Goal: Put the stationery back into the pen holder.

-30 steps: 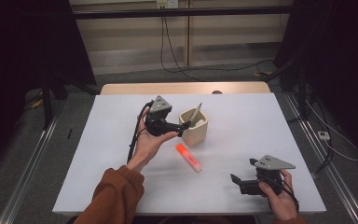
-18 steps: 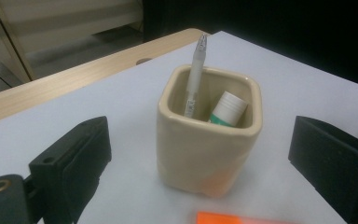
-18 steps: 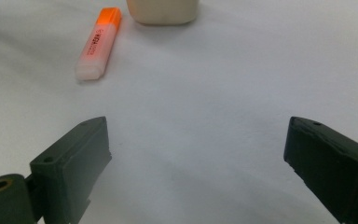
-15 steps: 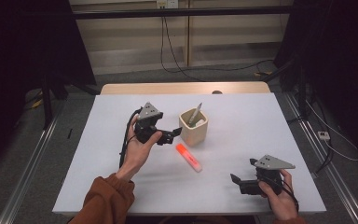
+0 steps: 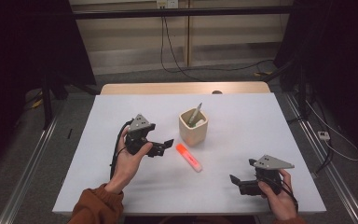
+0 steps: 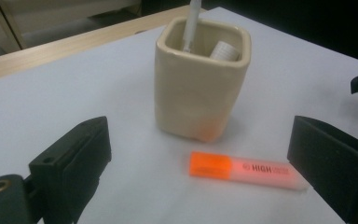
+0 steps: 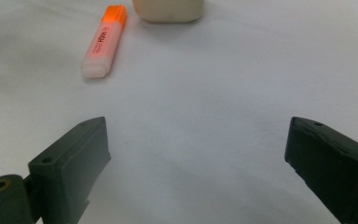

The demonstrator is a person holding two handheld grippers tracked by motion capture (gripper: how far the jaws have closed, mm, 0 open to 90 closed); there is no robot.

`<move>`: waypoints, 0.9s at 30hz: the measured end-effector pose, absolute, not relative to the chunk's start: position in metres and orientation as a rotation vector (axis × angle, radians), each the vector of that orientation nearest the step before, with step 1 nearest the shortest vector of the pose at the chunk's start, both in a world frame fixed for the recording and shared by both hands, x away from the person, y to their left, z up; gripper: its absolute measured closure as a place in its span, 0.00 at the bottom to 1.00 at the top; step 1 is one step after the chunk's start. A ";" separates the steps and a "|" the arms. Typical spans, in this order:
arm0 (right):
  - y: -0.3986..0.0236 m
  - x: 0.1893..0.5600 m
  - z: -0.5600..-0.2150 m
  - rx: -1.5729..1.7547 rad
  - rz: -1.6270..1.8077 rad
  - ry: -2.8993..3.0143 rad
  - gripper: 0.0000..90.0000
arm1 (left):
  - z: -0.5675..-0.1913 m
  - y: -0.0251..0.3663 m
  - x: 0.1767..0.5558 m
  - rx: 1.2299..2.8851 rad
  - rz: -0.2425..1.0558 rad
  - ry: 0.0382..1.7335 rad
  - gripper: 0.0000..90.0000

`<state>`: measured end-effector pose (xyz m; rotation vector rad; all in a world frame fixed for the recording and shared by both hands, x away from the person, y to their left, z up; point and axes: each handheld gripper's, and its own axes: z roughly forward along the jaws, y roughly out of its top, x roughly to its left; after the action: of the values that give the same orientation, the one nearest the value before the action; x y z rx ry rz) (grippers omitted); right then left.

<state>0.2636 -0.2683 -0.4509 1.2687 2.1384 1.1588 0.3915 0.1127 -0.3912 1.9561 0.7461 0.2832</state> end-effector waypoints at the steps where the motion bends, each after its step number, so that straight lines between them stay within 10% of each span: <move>1: -0.268 0.264 -0.451 1.269 1.159 2.143 0.06 | -0.392 0.115 0.390 1.956 0.285 0.747 0.07; 27: -0.264 0.265 -0.447 1.258 1.173 2.147 0.07 | -0.418 0.155 0.347 1.973 0.326 0.791 0.07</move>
<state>0.2650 -0.2636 -0.4472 1.2579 2.1469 1.1726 0.3465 0.1547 -0.4177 1.9733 0.7905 0.3258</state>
